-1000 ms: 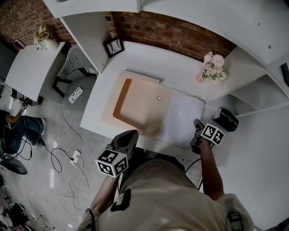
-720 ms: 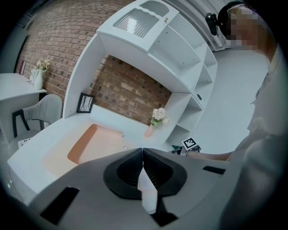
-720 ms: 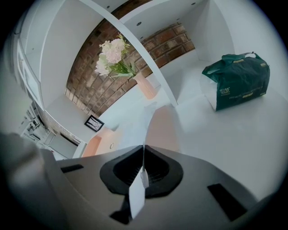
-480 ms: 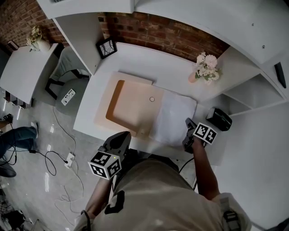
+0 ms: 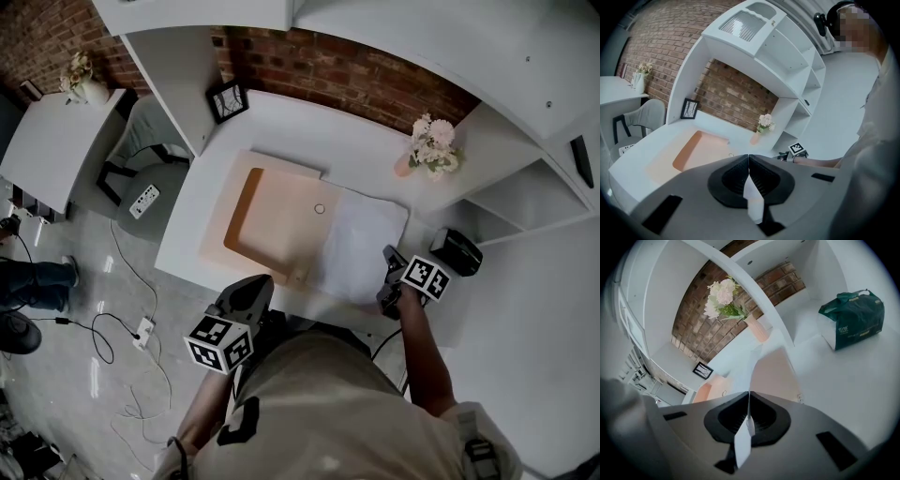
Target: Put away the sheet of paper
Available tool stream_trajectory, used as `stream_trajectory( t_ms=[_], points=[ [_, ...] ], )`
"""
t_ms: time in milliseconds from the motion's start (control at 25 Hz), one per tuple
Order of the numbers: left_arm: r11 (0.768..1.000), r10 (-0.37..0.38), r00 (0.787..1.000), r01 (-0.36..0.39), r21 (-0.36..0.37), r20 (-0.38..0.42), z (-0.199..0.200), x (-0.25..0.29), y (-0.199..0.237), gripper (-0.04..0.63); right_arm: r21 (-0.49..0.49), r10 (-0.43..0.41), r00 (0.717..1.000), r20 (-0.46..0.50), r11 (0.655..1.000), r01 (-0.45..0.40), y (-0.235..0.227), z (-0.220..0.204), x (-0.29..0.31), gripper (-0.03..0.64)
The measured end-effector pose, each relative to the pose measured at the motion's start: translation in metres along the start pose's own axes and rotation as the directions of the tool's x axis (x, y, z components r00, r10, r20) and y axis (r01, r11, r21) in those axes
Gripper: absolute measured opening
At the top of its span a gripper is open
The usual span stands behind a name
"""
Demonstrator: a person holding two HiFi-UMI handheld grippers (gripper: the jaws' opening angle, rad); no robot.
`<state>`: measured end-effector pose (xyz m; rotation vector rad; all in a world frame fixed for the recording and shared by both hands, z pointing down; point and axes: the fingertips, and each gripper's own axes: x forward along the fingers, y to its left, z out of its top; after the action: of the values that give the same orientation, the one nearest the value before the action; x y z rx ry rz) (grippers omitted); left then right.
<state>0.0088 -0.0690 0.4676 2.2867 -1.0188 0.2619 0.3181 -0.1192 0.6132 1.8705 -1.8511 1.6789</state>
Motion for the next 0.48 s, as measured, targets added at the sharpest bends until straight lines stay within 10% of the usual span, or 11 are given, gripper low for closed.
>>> stream_trajectory(
  t_ms=[480],
  points=[
    [1.000,0.012,0.999,-0.012,-0.006,0.037,0.003,-0.019,0.015,0.018,-0.048,-0.028,1.000,0.002,0.998,0.028,0.009,-0.004,0.002,0.028]
  ],
)
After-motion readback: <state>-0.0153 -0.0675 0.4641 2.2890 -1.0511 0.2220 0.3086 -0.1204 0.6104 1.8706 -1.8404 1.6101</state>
